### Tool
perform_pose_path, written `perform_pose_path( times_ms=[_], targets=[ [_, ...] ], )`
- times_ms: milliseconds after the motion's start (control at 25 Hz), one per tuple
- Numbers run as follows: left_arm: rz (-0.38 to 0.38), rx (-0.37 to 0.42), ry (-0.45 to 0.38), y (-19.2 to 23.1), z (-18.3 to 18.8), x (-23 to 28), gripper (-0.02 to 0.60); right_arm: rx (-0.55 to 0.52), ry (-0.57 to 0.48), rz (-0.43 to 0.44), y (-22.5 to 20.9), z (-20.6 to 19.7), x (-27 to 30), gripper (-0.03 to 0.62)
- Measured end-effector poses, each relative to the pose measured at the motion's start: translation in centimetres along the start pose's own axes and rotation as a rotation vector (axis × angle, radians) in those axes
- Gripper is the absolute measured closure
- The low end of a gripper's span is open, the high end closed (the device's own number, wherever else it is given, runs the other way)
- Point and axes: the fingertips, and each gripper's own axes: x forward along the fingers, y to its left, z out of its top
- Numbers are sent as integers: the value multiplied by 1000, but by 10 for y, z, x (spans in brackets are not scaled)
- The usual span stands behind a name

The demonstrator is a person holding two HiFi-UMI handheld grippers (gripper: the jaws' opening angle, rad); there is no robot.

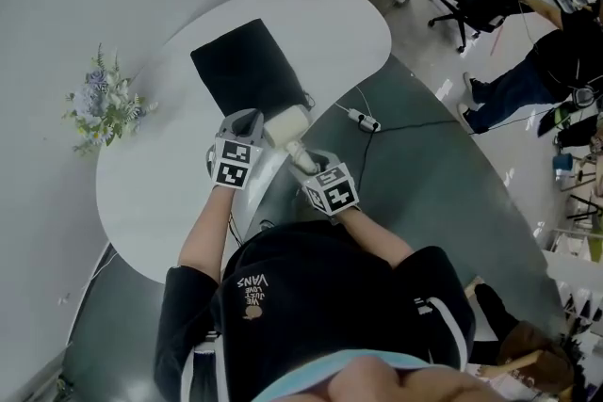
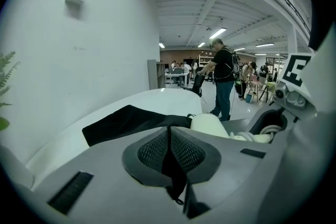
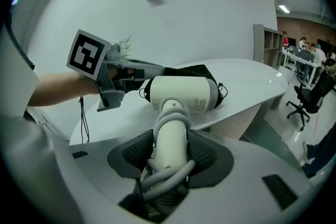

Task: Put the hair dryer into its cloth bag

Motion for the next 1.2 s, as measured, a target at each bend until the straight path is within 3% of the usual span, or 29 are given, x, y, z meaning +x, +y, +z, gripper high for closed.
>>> perform_pose_path(
  times_ms=[280, 600, 1200],
  targets=[
    [-18, 71, -44, -21, 19, -13, 548, -27, 22, 31, 11, 1, 12, 377],
    [-40, 100, -28, -29, 15, -20, 548, -81, 38, 58, 4, 28, 34, 376],
    [-42, -4, -79, -28, 22, -24, 548, -152, 58, 108, -12, 77, 74, 376]
  ],
)
